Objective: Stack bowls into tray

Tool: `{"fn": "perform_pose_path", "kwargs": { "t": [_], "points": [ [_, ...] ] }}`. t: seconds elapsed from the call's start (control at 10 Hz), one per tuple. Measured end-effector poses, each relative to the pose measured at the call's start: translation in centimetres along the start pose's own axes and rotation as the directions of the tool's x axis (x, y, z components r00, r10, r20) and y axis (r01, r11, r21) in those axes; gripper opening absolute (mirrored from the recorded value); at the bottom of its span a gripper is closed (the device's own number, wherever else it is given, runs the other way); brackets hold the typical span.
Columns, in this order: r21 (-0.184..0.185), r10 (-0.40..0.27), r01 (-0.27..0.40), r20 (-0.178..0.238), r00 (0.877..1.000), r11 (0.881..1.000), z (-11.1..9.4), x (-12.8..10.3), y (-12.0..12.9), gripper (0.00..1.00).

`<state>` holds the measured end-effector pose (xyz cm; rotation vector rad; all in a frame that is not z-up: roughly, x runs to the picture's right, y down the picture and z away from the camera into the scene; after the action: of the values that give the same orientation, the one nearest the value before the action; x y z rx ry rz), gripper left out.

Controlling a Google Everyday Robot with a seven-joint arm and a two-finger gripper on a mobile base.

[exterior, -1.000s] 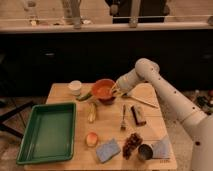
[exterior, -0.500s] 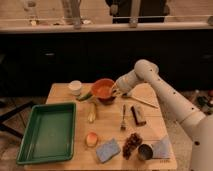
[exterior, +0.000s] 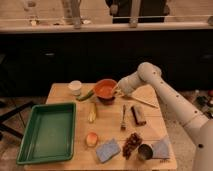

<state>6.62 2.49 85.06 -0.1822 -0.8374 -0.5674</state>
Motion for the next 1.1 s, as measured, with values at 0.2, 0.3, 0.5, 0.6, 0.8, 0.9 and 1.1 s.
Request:
{"fn": "perform_pose_path", "kwargs": {
  "t": [0.2, 0.3, 0.5, 0.6, 0.8, 0.9, 1.1],
  "points": [
    [0.022, 0.016, -0.016, -0.005, 1.000, 1.000, -0.1, 0.3, 0.2, 0.01],
    [0.042, 0.028, -0.027, -0.009, 1.000, 0.999, -0.2, 0.5, 0.4, 0.01],
    [0.061, 0.042, -0.041, -0.013, 0.999, 0.997, -0.1, 0.7, 0.6, 0.01],
    [0.066, 0.049, -0.048, -0.013, 0.999, 0.997, 0.1, 0.8, 0.7, 0.01],
    [0.071, 0.063, -0.062, -0.012, 0.998, 0.996, 0.5, 1.0, 0.9, 0.01],
    [0.072, 0.070, -0.069, -0.011, 0.998, 0.995, 0.7, 1.1, 1.0, 0.02],
    [0.064, 0.078, -0.077, -0.010, 0.997, 0.995, 0.9, 1.3, 1.3, 0.19]
  ]
}}
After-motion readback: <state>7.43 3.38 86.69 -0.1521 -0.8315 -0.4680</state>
